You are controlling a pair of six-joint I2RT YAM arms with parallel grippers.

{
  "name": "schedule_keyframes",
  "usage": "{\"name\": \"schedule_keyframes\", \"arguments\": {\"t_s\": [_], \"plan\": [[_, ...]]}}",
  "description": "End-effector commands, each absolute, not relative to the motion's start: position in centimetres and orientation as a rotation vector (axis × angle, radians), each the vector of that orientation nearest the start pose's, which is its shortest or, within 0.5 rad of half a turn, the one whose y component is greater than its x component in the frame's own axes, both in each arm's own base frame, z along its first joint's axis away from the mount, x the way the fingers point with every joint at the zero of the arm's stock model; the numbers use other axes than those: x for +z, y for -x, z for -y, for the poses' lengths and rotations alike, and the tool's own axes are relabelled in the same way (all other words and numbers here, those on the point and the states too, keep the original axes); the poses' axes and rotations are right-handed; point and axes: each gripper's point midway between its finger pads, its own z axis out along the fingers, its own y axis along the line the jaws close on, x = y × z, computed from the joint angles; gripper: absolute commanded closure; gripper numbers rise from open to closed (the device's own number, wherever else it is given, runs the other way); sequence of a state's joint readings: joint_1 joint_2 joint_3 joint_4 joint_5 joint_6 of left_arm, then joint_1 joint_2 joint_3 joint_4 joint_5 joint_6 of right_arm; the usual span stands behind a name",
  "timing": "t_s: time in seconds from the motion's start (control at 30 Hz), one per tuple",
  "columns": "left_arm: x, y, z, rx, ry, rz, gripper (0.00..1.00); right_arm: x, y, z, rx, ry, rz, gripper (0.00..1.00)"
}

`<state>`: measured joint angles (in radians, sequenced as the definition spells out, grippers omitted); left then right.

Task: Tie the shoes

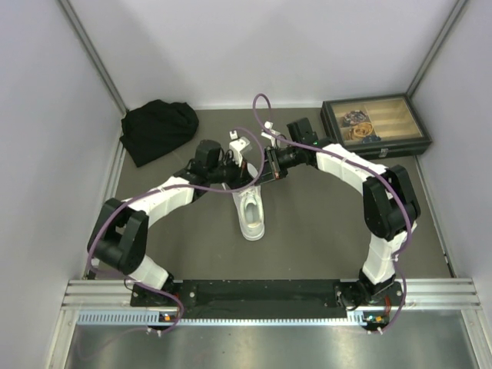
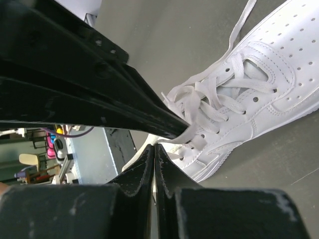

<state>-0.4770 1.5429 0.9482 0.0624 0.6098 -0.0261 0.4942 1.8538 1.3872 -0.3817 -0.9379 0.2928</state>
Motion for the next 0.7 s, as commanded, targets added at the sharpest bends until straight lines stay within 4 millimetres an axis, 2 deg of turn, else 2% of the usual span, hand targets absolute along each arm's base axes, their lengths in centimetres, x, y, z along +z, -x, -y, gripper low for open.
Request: {"name": "schedule_keyframes", "arguments": {"t_s": [0.0, 0.3, 0.4, 0.67], "plan": [[13.5, -31.8, 29.0, -1.046, -0.753, -1.984, 1.00, 18.7, -30.2, -33.4, 1.512, 0.758, -2.244, 0.96], [13.0, -29.7, 29.8, -1.232, -0.668, -2.018, 1.00, 18.1, -30.1, -33.1, 1.492, 0.763, -2.265, 0.86], [13.2, -29.4, 30.1, -1.279, -0.654, -2.020, 1.00, 18.0, -30.4, -32.8, 1.465, 0.770, -2.266, 0.79], [12.2, -30.0, 29.9, -1.357, -0.557, -2.063, 1.00, 18.8, -31.2, -31.5, 1.435, 0.738, -2.261, 0.72]]}}
